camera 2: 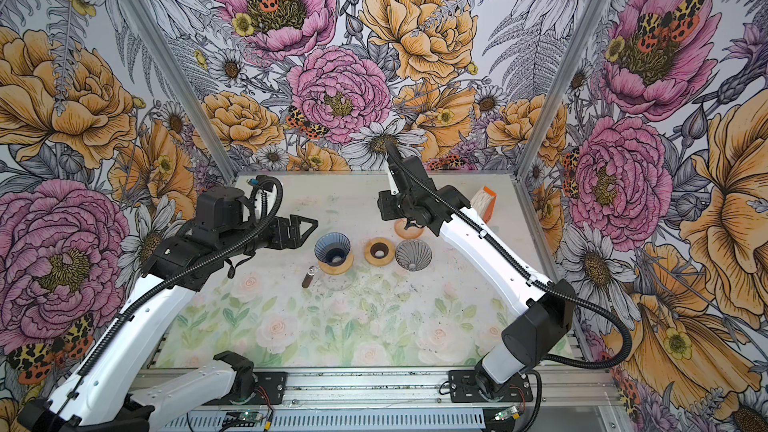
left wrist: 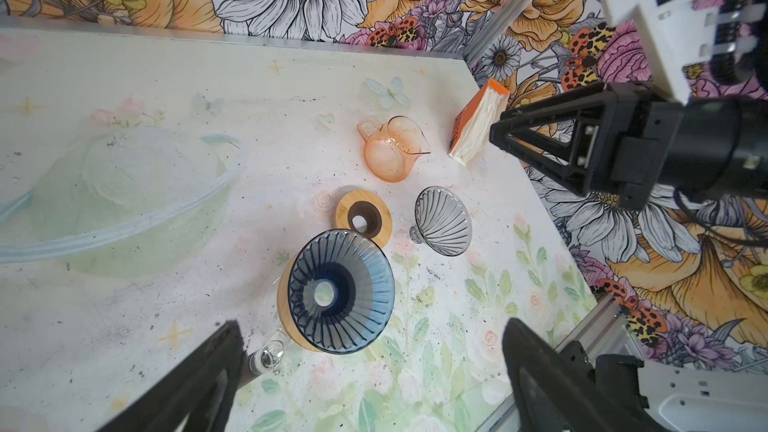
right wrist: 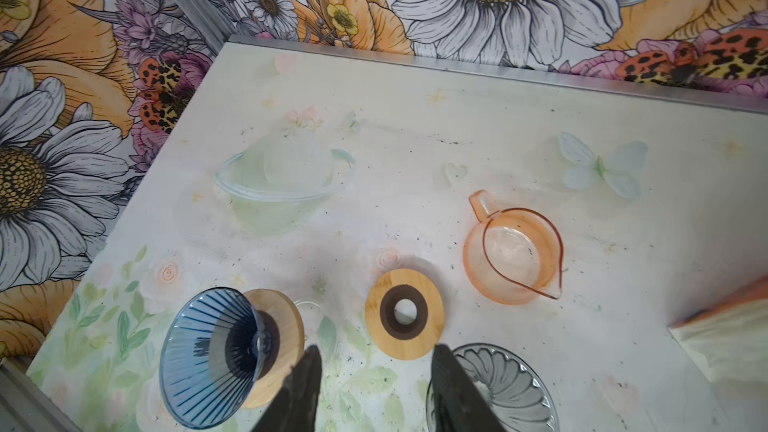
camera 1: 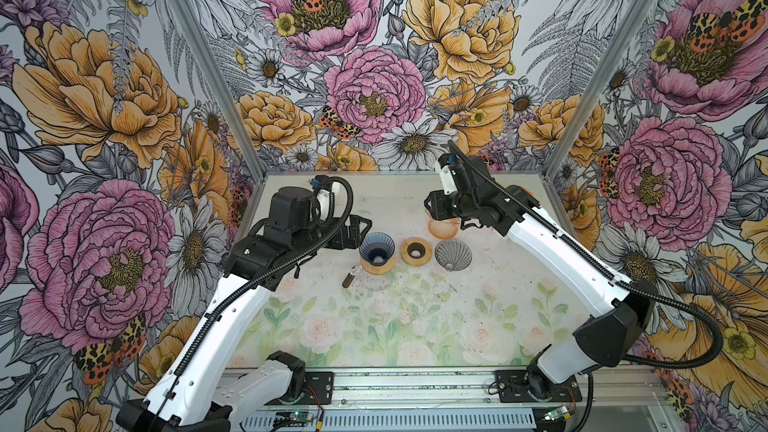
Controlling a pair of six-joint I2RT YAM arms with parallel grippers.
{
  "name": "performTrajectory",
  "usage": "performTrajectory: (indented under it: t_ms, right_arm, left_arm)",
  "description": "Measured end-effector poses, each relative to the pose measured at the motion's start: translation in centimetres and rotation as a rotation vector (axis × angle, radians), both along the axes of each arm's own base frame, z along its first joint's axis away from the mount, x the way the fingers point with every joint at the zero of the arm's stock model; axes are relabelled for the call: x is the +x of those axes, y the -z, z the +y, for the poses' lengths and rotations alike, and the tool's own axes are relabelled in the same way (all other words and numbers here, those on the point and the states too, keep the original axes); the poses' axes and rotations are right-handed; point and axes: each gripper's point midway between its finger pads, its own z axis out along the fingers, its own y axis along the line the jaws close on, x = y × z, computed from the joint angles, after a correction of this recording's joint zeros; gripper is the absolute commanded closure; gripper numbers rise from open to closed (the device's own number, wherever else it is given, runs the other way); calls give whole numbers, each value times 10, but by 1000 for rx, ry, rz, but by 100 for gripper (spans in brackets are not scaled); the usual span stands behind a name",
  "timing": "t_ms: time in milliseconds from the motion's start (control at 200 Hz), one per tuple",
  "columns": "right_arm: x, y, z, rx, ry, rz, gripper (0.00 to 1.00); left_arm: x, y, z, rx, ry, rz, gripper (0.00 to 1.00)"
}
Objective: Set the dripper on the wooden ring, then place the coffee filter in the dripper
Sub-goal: 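Release the dripper and move the right gripper to the filter box while the left holds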
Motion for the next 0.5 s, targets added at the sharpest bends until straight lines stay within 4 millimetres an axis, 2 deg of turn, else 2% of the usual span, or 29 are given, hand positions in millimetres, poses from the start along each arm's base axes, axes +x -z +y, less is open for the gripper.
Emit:
performTrajectory:
  t_ms: [140, 335, 500]
  right_arm:
    - [0, 14, -46, -13, 114, 27, 59]
    - [4, 38, -119, -19, 314, 81, 66]
    - [6, 65, -164, -40, 434, 147, 68]
  left_arm:
    - [-5, 7, -7, 14, 23, -17, 1]
    - [-4, 24, -12, 28, 31, -19, 1]
    - [-5, 35, -13, 22, 29, -20, 1]
